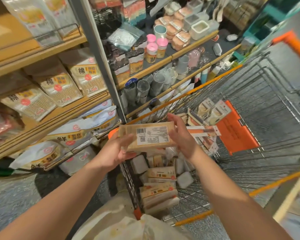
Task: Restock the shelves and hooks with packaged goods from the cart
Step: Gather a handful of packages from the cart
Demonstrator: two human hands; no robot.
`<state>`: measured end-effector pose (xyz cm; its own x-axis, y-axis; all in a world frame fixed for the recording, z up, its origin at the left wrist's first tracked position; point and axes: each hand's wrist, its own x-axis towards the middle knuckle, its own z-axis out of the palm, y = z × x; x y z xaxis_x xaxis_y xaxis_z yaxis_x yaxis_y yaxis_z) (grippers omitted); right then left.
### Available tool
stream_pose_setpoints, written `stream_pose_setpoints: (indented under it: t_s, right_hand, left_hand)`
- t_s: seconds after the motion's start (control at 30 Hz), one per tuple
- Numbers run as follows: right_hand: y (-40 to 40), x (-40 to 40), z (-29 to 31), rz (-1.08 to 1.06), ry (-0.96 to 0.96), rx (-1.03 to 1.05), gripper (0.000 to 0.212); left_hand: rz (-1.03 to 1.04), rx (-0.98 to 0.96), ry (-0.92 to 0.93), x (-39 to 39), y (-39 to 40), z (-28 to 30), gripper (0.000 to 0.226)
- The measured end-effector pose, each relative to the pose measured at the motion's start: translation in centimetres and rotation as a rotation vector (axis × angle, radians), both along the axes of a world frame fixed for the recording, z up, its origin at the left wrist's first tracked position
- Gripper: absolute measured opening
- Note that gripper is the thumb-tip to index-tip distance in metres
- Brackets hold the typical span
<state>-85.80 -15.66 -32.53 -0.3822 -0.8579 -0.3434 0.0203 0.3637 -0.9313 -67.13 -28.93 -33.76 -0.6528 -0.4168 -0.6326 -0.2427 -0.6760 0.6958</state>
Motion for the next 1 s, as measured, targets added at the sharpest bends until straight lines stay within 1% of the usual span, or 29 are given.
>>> stream_pose_setpoints:
  t_s: [0.07, 0.13, 0.17, 0.23, 0.3, 0.33, 0.4, 0.5, 0.57, 0.6, 0.67, 0.73, 0.77, 0.87, 0.9, 0.97, 1.0]
  right_hand:
    - [0.9, -0.9, 0.0, 0.116, 0.030, -0.015, 0.088]
    - [1.4, -1.5, 0.3, 0.215, 0.117, 0.002, 0.096]
    - [1.4, -1.7, 0.6, 0.254, 0.184, 0.020, 0.098]
    - [0.9, -1.6, 1.0, 0.307, 0.349, 0.041, 0.096]
    - [0.1, -1.5, 1.4, 0.294, 0.415, 0.041, 0.087]
    - [-0.2, -1.6, 1.6, 0.280, 0.415, 0.035, 0.083]
    - [-0.7, -2.0, 2.0, 0.292, 0.417, 0.041, 0.085]
    - [-1.0, -2.6, 2.2, 0.385, 0.515, 0.080, 0.091]
    - [-1.1, -2.8, 2.2, 0.372, 0.562, 0.067, 0.088]
    - [-1.0, -2.9, 2.2, 0.355, 0.578, 0.062, 0.085]
    - [-0.7, -3.0, 2.2, 0.318, 0.599, 0.071, 0.079]
    - [-0.2, -3.3, 2.3, 0.249, 0.542, 0.121, 0.071]
    - [0.0, -3.6, 2.1, 0.197, 0.461, 0.139, 0.066]
    - [0.2, -4.7, 1.7, 0.080, 0.094, 0.130, 0.059]
    - [0.3, -5.1, 1.7, 0.067, 0.007, 0.154, 0.059]
    - [0.6, -5.3, 2.0, 0.052, -0.193, 0.265, 0.062]
    - [0.7, -5.2, 2.1, 0.038, -0.300, 0.352, 0.063]
  left_hand:
    - [0.029, 0.105, 0.045, -0.1, -0.5, 0.1, 0.018]
    - [0.069, 0.202, 0.090, 0.1, -1.1, 0.1, 0.021]
    - [0.080, 0.230, 0.109, 0.2, -1.4, 0.1, 0.026]
    - [0.060, 0.263, 0.133, 0.2, -1.8, 0.2, 0.037]
    - [0.019, 0.292, 0.154, 0.1, -1.9, 0.5, 0.036]
    - [0.001, 0.299, 0.163, 0.1, -2.0, 0.7, 0.036]
    - [-0.020, 0.283, 0.150, 0.0, -2.1, 0.8, 0.040]
    - [-0.028, 0.240, 0.123, 0.0, -2.4, 0.7, 0.043]
    - [-0.010, 0.217, 0.122, -0.2, -2.2, 0.7, 0.042]
    - [0.008, 0.203, 0.116, -0.3, -2.1, 0.6, 0.044]
    - [0.028, 0.164, 0.119, -0.5, -1.8, 0.3, 0.059]
    - [0.027, 0.080, 0.100, -0.8, -1.7, -0.2, 0.074]
    - [0.042, 0.042, 0.081, -0.8, -1.7, -0.5, 0.074]
    - [0.120, -0.034, 0.038, -1.0, -1.9, -1.2, 0.063]
    - [0.137, -0.071, 0.029, -1.0, -1.9, -1.3, 0.061]
    - [0.146, -0.149, 0.019, -1.3, -1.8, -1.0, 0.057]
    - [0.147, -0.175, 0.019, -1.6, -1.8, -0.8, 0.050]
